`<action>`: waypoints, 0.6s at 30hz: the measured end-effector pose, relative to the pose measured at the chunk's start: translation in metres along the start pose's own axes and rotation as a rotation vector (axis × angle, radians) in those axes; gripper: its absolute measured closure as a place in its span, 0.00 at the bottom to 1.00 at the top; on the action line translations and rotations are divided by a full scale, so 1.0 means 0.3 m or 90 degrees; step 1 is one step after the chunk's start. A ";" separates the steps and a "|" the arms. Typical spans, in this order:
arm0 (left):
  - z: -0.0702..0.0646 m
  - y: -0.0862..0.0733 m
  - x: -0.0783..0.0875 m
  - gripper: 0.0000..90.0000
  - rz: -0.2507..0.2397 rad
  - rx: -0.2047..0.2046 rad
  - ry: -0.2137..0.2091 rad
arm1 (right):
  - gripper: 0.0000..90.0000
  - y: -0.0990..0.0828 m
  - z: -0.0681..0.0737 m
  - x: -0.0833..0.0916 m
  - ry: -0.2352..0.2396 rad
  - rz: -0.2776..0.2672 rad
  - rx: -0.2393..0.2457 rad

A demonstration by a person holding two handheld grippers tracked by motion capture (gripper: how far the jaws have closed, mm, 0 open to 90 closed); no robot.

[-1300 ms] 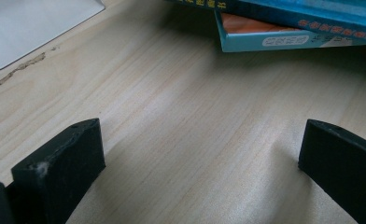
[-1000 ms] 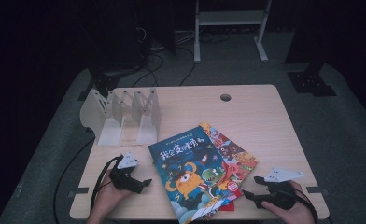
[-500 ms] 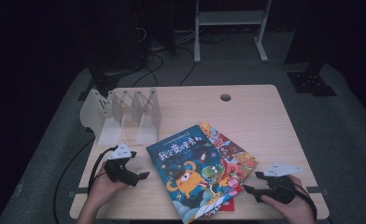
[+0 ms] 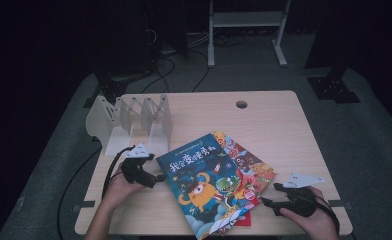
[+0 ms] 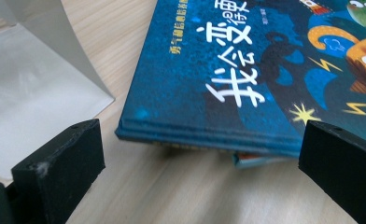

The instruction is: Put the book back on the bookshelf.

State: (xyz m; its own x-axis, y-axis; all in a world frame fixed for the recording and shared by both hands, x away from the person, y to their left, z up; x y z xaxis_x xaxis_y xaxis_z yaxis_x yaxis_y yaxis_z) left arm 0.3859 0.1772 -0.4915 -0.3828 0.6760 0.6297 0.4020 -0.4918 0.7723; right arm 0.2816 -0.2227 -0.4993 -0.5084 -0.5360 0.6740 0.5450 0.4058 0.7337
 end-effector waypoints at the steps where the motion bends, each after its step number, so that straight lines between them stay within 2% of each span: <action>1: 0.000 0.006 -0.005 0.00 -0.001 -0.002 -0.003 | 0.33 0.000 0.000 0.000 0.000 0.000 0.000; 5: 0.001 0.017 -0.024 0.00 0.010 -0.006 -0.011 | 0.33 0.000 -0.001 -0.001 0.002 -0.001 0.000; 10: -0.004 0.021 -0.046 0.00 0.007 -0.002 -0.024 | 0.33 0.000 0.000 0.000 0.001 -0.002 0.000; 13: -0.008 0.021 -0.047 0.00 0.006 0.001 -0.024 | 0.32 0.000 -0.001 -0.001 0.002 -0.001 -0.001; 18: -0.023 0.019 -0.044 0.00 0.018 -0.005 -0.028 | 0.33 0.005 -0.019 -0.003 -0.012 -0.001 -0.002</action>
State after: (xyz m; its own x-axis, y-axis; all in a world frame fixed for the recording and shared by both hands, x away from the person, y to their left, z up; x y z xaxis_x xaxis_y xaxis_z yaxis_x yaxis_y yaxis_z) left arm 0.3875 0.1618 -0.4948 -0.3344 0.6852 0.6471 0.4060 -0.5149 0.7550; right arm 0.2865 -0.2258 -0.4992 -0.5220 -0.5226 0.6741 0.5460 0.4025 0.7348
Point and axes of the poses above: each handheld gripper's, and its own axes: x roughly backward along the jaws, y roughly out of its top, z roughly to its left, the point moved 7 cm from there along -x, roughly forward along the jaws
